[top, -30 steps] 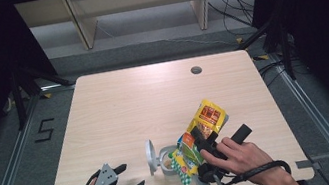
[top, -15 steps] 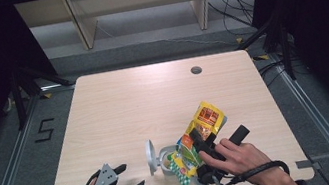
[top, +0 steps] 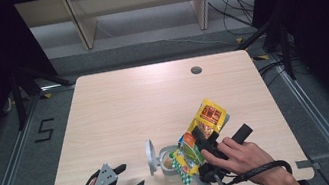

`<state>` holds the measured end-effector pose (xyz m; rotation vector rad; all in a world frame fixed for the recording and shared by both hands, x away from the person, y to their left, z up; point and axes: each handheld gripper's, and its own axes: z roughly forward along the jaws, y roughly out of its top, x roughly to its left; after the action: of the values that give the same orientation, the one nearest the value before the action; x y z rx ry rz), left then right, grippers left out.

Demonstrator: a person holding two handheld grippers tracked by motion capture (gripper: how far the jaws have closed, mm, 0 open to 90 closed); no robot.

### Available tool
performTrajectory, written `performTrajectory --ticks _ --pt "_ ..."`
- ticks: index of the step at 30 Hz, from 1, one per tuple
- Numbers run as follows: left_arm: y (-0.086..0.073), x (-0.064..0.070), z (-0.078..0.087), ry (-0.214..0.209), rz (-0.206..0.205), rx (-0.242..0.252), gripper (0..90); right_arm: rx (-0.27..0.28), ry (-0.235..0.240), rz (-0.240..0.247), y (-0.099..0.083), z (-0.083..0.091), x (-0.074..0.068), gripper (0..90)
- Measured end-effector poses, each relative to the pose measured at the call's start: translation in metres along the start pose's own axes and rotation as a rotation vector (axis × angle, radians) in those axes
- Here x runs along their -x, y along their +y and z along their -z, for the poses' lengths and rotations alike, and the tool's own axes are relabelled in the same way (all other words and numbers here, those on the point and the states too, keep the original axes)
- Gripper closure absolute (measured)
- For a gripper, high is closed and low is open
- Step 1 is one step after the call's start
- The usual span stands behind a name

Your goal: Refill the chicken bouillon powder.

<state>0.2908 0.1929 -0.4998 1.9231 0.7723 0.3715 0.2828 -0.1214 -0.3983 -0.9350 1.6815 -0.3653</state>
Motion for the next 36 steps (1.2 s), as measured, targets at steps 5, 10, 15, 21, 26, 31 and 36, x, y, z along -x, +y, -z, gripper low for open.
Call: performTrajectory --ticks 5,10,15,21,26,31,36 --pt "0.0 0.002 0.0 0.002 0.022 -0.011 15.0 -0.006 0.008 0.018 -0.004 0.002 0.0 56.6" --pt "0.0 0.0 0.0 0.002 -0.003 -0.006 15.0 -0.008 0.011 0.02 -0.004 0.004 -0.001 56.6" --pt "0.0 0.0 0.0 -0.001 -0.002 -0.007 15.0 -0.01 0.0 0.014 -0.003 0.006 -0.002 56.6" --pt "0.0 0.003 0.001 0.002 0.023 -0.005 15.0 -0.007 0.009 0.017 -0.004 0.008 -0.003 56.6" --pt "0.001 0.001 0.0 -0.005 -0.001 -0.002 15.0 -0.01 0.008 0.03 -0.007 0.01 -0.003 56.6" --pt "0.001 0.001 0.001 -0.001 -0.004 -0.004 15.0 -0.007 0.008 0.021 -0.006 0.011 -0.004 56.6" --pt "0.001 0.001 0.001 -0.004 -0.001 -0.001 15.0 -0.014 0.011 0.006 -0.007 0.012 -0.006 56.6"
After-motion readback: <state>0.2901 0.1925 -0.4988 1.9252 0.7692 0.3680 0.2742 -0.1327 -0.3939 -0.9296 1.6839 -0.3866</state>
